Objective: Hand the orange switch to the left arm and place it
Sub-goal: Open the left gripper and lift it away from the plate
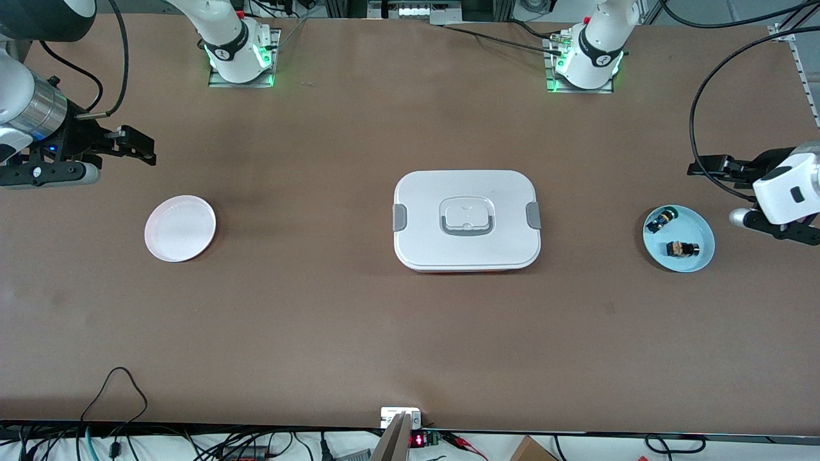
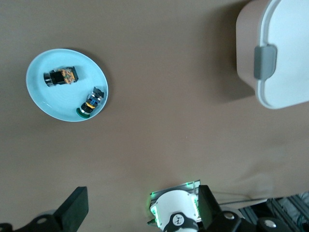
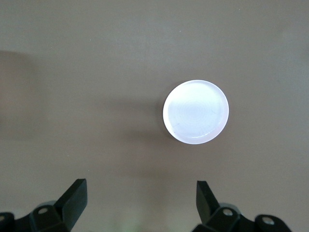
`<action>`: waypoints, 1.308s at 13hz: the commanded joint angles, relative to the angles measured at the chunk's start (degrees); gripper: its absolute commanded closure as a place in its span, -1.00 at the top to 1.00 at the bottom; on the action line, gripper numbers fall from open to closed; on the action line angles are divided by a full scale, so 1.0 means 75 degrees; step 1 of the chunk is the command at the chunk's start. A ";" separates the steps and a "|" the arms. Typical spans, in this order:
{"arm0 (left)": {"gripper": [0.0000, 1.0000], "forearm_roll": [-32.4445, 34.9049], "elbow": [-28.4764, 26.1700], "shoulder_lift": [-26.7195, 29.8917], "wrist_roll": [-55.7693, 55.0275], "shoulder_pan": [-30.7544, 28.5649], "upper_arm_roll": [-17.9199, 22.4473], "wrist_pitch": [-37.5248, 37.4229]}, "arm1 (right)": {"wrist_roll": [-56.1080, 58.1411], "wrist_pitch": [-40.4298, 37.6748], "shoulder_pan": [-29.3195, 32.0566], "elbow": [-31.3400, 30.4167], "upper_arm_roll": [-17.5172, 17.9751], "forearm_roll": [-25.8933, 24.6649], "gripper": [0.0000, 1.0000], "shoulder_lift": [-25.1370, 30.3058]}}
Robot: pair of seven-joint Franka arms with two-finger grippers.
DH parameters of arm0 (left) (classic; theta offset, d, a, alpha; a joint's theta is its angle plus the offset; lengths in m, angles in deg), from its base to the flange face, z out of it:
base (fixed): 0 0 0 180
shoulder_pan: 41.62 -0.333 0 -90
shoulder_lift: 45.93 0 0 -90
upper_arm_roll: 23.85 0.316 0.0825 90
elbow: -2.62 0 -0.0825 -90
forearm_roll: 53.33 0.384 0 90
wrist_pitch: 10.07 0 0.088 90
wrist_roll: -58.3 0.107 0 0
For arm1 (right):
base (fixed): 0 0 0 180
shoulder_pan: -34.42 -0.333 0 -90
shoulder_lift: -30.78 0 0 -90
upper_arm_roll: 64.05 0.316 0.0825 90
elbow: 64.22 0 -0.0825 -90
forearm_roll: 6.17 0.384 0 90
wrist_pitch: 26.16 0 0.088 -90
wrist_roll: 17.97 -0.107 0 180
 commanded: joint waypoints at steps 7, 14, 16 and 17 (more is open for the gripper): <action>1.00 0.0052 -0.2229 0.1927 -0.1532 0.1807 0.2105 0.3390 | -0.0084 -0.0120 0.0064 0.0153 -0.0011 0.0109 1.00 -0.0061; 1.00 -0.0147 -0.3667 0.2975 -0.1474 0.2978 0.3185 0.4197 | -0.0084 -0.0132 0.0064 0.0153 -0.0011 0.0109 1.00 -0.0050; 1.00 -0.0182 -0.3631 0.2952 -0.1428 0.3226 0.3478 0.4019 | -0.0084 -0.0121 0.0075 0.0153 -0.0011 0.0109 1.00 -0.0061; 1.00 -0.0182 -0.3631 0.2941 -0.1416 0.3192 0.3467 0.4019 | -0.0084 -0.0120 0.0075 0.0153 -0.0011 0.0109 1.00 -0.0050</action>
